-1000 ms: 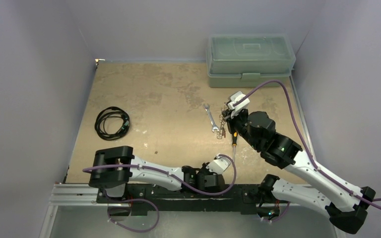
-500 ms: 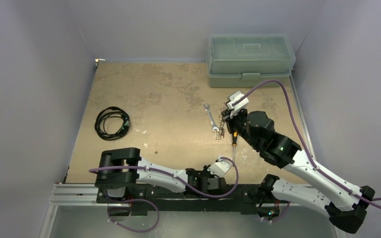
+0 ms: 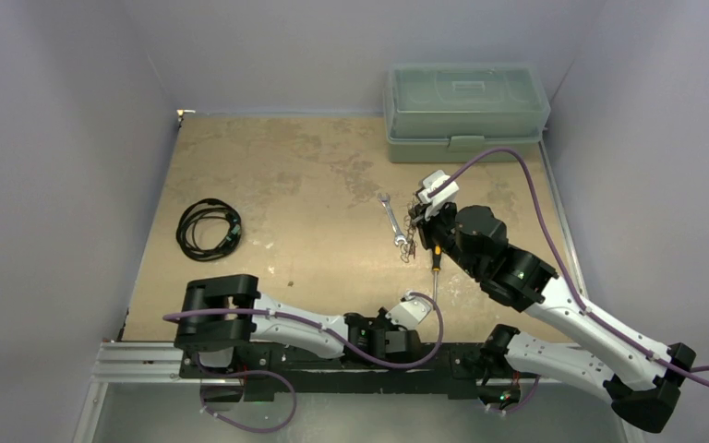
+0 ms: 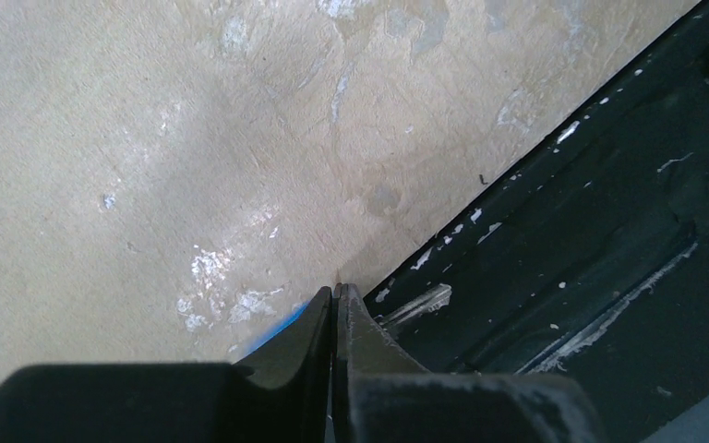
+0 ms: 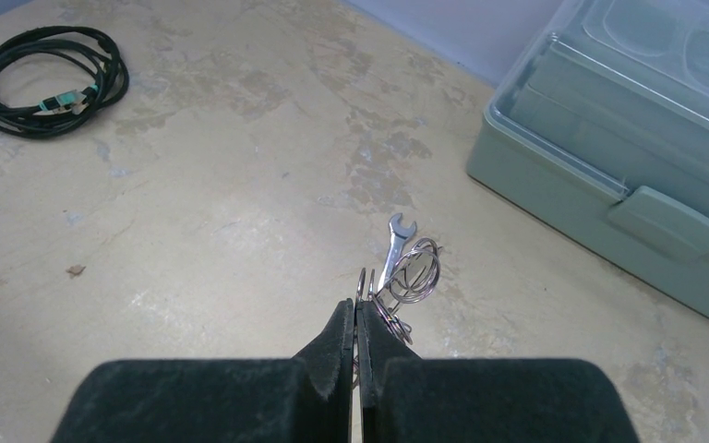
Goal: Put the keys on the keyring
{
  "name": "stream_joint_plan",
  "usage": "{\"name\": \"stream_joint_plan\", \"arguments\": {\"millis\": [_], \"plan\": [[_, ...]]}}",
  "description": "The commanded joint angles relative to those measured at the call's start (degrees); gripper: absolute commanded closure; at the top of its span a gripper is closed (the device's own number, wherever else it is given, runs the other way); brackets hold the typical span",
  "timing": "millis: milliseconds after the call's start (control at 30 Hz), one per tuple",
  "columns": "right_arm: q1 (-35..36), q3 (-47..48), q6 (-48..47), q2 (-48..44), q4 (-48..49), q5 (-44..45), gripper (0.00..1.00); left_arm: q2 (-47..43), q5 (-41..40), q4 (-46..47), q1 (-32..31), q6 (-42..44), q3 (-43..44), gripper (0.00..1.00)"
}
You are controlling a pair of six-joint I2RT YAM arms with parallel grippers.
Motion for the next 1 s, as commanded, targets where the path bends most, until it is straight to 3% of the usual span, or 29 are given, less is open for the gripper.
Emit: {"name": "stream_joint_plan", "arguments": {"millis": [0, 433, 600, 767, 967], "plan": [[-0.3, 0.8, 0.6, -0.9, 3.1, -0.5, 1.0, -7.5, 0.8, 3.2, -0.4, 2.8, -1.3, 1.0], [-0.3, 0.8, -0.4, -4.7, 4.8, -8.3, 1.0, -34.8, 9.3, 9.7, 0.3, 23.0, -11.3, 1.0], [-0.3, 0.9, -0.7, -5.9, 5.5, -15.4, 1.0, -46.2, 15.1, 14.5, 0.2, 30.3, -16.1, 1.0], [-0.3, 1.0, -1.8, -6.1, 6.0, -21.9, 1.0, -53.3, 17.1, 11.9, 0.2, 36.4, -15.0, 1.0], [-0.3, 2.2, -3.4, -5.7, 5.6, -36.4, 1.0, -62.2, 19.2, 10.1, 0.2, 42.3, -14.1, 1.0]]}}
